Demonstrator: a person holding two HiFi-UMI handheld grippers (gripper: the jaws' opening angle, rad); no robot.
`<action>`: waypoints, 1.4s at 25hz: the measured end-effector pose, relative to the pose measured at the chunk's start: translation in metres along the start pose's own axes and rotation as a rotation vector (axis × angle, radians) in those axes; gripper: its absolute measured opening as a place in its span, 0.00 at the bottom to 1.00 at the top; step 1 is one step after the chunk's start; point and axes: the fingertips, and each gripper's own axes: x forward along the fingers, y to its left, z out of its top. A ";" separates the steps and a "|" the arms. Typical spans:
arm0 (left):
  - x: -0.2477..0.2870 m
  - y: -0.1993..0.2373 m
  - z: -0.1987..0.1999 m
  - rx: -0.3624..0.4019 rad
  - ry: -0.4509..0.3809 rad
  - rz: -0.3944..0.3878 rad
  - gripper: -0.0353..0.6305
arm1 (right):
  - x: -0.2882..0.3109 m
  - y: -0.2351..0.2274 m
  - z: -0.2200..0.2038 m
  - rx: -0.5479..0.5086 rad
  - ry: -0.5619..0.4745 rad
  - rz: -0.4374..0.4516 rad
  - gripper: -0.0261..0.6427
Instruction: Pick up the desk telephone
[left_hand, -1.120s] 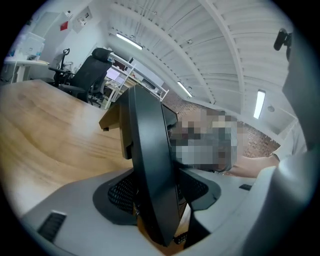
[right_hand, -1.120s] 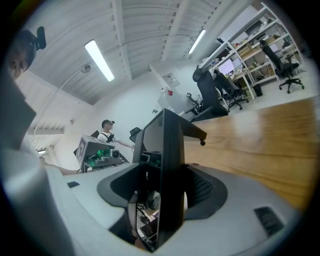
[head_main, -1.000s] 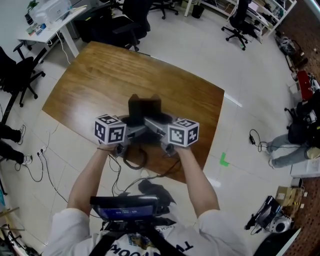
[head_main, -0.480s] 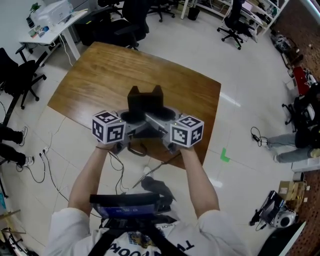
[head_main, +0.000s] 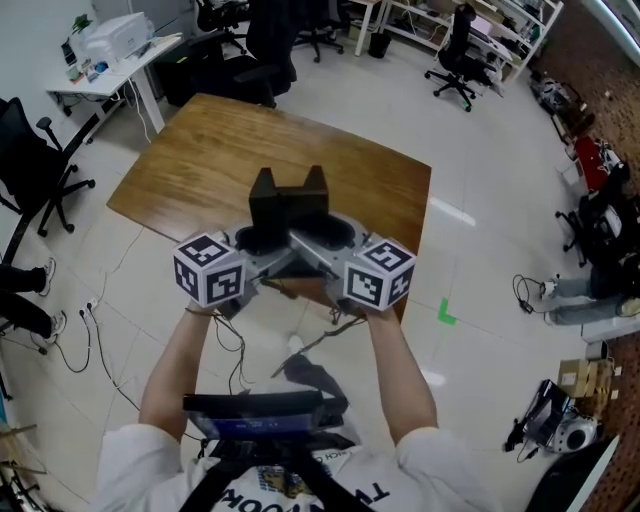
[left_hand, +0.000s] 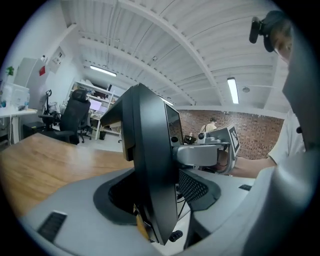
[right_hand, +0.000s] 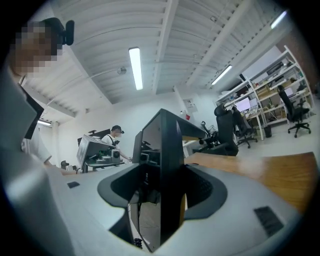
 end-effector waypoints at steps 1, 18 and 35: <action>-0.006 -0.009 0.003 0.017 -0.008 0.001 0.43 | -0.005 0.010 0.003 -0.012 -0.011 0.002 0.44; -0.105 -0.108 -0.002 0.109 -0.073 0.026 0.43 | -0.054 0.140 -0.006 -0.092 -0.084 0.021 0.44; -0.144 -0.161 0.002 0.163 -0.101 0.006 0.43 | -0.085 0.198 -0.004 -0.158 -0.132 0.009 0.44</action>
